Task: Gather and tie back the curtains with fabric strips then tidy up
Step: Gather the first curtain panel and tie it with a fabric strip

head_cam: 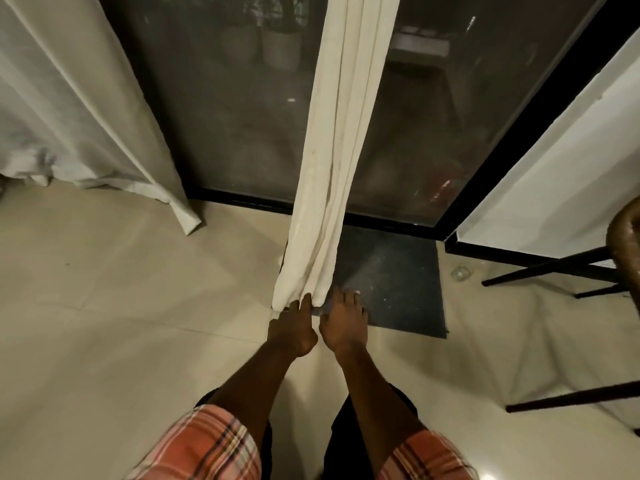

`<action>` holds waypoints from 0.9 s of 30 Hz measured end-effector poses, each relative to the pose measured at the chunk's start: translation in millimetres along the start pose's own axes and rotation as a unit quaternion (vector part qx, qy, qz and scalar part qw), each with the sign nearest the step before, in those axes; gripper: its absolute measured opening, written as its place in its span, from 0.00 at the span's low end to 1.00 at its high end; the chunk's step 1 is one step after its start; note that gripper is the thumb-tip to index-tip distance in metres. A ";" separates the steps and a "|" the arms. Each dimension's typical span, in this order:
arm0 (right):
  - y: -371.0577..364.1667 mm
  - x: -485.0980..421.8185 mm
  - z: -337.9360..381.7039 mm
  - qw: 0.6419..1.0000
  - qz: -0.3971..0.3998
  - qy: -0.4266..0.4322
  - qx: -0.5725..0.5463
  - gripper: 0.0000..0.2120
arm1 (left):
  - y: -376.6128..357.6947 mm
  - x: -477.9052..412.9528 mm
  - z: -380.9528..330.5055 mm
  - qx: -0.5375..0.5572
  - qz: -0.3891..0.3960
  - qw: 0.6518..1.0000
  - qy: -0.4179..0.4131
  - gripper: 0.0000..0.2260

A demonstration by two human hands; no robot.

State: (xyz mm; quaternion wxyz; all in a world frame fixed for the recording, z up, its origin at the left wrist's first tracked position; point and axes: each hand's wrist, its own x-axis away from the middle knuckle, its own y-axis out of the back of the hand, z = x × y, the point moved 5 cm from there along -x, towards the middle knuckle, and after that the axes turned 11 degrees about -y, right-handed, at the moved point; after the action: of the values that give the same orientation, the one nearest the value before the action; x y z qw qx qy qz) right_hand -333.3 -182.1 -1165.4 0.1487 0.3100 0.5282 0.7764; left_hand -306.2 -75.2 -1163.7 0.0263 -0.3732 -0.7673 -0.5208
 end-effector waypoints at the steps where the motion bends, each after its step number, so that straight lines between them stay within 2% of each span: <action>1: 15.3 9.8 4.3 1.000 -0.006 0.008 0.009 0.28 | 12.5 10.5 -8.5 -0.029 -0.004 1.000 -0.004 0.32; 7: 126.9 76.0 36.0 0.998 0.007 0.039 0.043 0.32 | 111.6 85.8 -68.1 -0.137 -0.057 0.988 -0.028 0.35; 13: 260.6 152.2 71.7 0.996 0.022 0.062 0.055 0.33 | 217.3 191.3 -130.9 -0.150 -0.063 0.986 -0.022 0.33; 17: 330.6 185.2 97.8 0.994 -0.002 0.087 0.058 0.33 | 271.5 237.7 -159.5 -0.151 -0.078 0.985 -0.014 0.33; 22: 378.8 210.7 130.1 0.990 -0.010 0.126 0.070 0.33 | 317.9 263.1 -177.0 -0.144 -0.115 0.983 -0.007 0.32; 27: 391.9 220.5 163.9 0.982 -0.031 0.164 0.091 0.33 | 350.3 273.2 -163.3 -0.127 -0.156 0.979 0.016 0.34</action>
State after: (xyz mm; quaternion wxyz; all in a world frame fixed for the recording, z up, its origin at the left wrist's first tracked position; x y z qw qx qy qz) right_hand -359.2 -95.5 -695.4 0.0554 0.1743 0.6230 0.7606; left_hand -349.5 2.7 -698.8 -0.0911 -0.2411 -0.7430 -0.6176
